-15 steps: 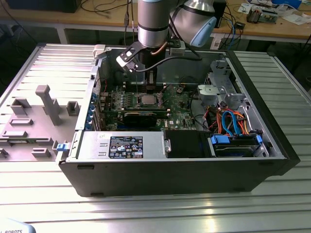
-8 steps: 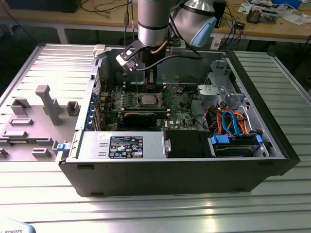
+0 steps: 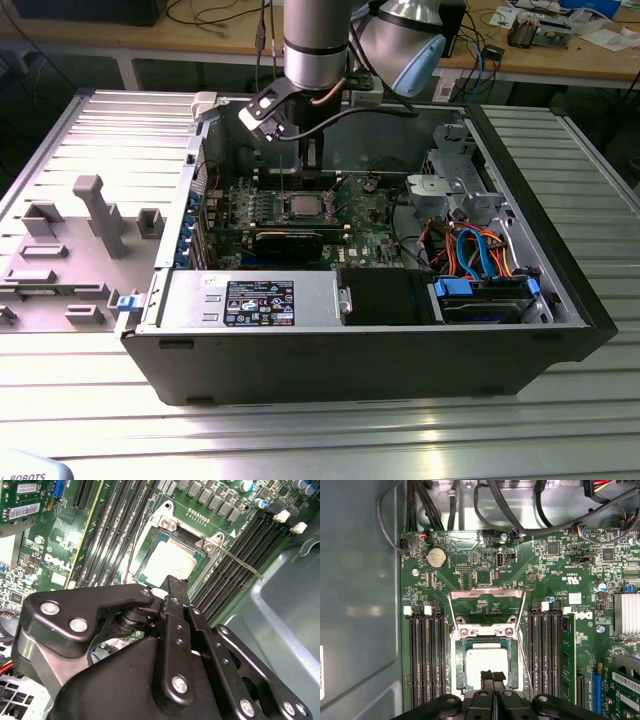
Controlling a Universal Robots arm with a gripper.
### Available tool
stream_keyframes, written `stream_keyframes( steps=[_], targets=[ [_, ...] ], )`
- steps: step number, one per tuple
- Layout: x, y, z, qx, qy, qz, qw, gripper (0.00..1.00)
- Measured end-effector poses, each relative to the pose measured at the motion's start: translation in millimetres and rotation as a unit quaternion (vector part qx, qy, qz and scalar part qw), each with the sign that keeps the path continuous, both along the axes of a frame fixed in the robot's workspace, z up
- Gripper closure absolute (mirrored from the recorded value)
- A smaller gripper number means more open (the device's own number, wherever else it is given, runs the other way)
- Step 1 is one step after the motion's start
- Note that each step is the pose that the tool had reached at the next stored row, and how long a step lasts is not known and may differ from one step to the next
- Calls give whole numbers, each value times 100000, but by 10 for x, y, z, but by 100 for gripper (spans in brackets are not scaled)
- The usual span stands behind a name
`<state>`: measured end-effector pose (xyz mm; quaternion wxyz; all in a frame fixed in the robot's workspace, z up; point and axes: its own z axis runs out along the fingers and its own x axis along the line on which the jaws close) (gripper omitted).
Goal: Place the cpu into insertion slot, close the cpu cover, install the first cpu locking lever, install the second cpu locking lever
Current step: 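Close the cpu cover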
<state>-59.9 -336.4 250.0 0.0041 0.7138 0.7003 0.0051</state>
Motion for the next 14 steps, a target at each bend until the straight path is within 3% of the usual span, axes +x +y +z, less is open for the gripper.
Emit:
stream_keyframes(
  steps=[14],
  targets=[
    [0, 0, 30, -8, -7, 4, 100000, 89]
  ],
)
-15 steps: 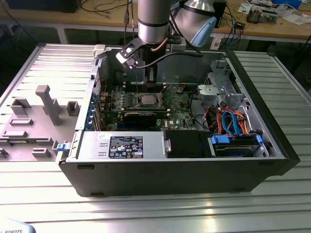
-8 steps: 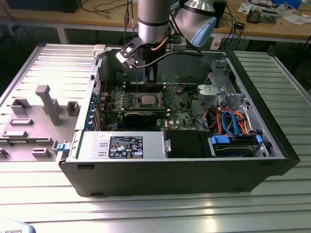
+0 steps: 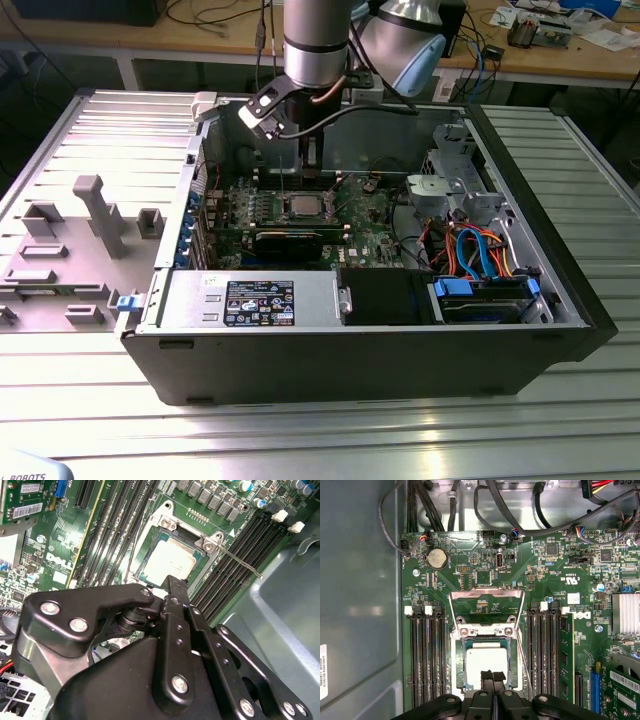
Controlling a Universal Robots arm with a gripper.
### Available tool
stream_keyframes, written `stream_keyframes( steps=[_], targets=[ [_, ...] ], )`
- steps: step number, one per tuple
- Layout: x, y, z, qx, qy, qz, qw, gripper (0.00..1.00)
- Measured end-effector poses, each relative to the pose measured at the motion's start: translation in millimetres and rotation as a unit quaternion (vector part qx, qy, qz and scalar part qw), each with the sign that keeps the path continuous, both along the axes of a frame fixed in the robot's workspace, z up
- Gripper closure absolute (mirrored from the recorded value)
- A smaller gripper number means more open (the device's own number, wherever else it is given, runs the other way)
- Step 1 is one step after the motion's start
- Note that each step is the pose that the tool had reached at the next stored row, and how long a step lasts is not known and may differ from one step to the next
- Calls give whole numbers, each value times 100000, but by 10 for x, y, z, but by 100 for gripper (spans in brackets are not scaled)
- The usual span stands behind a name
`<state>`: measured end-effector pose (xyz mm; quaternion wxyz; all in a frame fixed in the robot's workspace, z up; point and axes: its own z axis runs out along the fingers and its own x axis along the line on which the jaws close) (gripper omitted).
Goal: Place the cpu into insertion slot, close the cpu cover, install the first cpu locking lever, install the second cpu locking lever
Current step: 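Close the cpu cover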
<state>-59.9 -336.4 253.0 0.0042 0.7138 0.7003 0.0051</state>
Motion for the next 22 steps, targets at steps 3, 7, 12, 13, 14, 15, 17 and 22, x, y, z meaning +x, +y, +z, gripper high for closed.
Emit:
stream_keyframes(
  steps=[3, 7, 12, 13, 14, 15, 17, 22],
  targets=[
    [0, 0, 22, -3, 1, 0, 100000, 89],
    [0, 0, 34, 0, 0, -1, 100000, 89],
    [0, 0, 74, 7, -4, -1, 100000, 89],
    [0, 0, 78, 7, -4, -3, 100000, 89],
    [0, 0, 79, 10, -5, -4, 100000, 89],
    [0, 0, 80, 6, -2, -1, 100000, 89],
    [0, 0, 83, -1, 2, -2, 100000, 89],
    [0, 0, 89, 173, 0, -3, 100000, 89]
  ],
)
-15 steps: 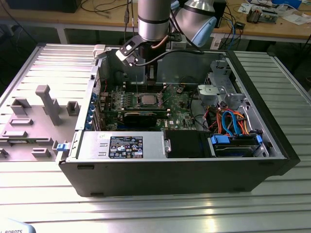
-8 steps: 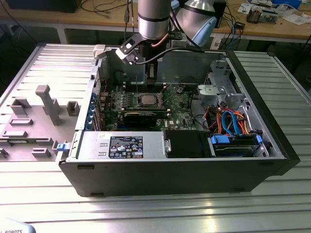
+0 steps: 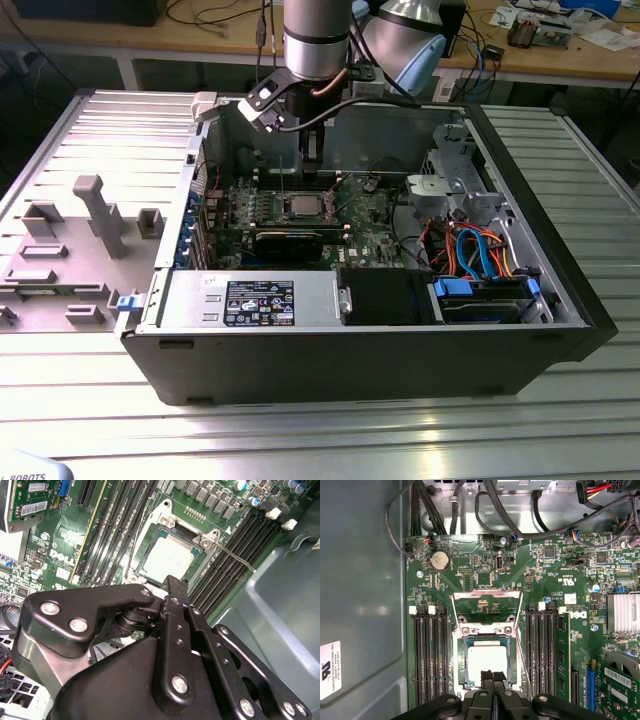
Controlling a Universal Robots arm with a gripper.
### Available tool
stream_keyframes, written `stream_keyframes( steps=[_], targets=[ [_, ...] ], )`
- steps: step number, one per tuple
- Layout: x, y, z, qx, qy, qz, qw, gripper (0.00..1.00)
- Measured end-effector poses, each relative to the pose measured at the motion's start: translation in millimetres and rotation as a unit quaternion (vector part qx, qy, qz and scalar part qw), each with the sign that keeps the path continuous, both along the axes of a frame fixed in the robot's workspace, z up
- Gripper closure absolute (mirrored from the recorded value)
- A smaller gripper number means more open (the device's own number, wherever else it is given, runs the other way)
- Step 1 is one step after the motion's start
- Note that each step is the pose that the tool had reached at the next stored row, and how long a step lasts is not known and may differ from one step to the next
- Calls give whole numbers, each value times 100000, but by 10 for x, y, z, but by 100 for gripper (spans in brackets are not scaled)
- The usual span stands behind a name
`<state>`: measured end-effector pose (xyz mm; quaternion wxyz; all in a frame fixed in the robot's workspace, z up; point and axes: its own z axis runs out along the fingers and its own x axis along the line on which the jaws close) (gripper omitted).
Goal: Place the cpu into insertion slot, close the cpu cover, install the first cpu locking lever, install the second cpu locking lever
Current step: 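Close the cpu cover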
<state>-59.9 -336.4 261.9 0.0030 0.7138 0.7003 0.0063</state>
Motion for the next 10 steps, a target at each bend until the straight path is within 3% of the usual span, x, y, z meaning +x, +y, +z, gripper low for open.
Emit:
stream_keyframes(
  steps=[1, 10],
  targets=[
    [0, 0, 0, 145, 0, 1, 100000, 89],
    [0, 0, 1, 253, -3, 1, 100000, 89]
  ],
)
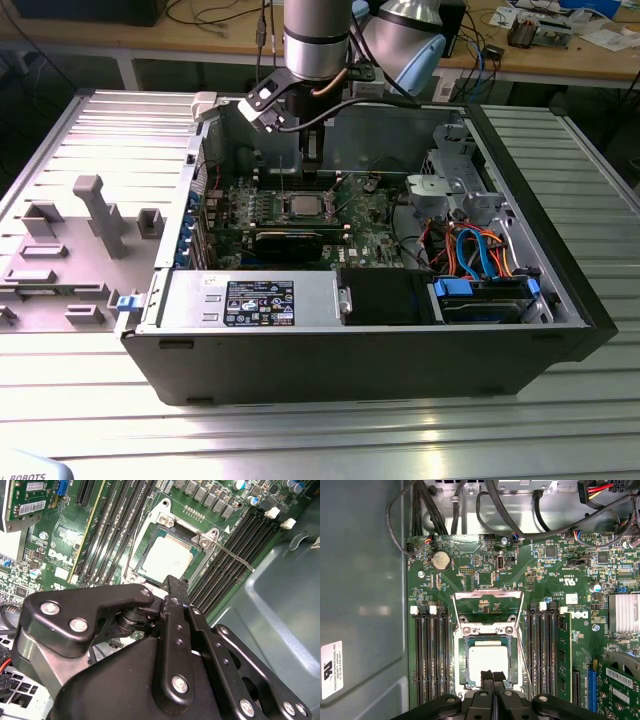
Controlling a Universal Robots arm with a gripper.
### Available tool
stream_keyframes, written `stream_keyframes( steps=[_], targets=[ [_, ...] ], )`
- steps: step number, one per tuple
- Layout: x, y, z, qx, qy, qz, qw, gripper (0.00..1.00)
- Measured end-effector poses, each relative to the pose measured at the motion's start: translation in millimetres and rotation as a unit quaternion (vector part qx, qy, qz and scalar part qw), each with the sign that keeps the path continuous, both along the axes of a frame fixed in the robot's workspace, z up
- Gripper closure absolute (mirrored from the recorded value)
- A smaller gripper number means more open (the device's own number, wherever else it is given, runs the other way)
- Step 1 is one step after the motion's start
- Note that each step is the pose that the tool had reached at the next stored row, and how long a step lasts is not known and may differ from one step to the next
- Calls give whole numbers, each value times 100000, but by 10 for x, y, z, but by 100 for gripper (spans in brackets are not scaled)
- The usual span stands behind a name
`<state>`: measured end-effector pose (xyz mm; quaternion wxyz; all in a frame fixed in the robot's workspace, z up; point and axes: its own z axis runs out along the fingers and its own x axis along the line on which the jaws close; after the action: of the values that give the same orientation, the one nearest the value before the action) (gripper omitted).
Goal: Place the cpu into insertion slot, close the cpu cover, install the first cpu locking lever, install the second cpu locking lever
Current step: 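Close the cpu cover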
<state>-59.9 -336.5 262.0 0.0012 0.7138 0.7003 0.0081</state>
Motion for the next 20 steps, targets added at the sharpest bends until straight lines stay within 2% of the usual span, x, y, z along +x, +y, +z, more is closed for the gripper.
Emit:
stream_keyframes(
  steps=[13, 16, 20],
  targets=[
    [1, 0, 19, -5, 2, 6, 100000, 89],
    [56, 0, 19, -8, 48, 0, 100000, 89],
    [67, 0, 20, -44, 68, 0, 100000, 89]
  ],
)
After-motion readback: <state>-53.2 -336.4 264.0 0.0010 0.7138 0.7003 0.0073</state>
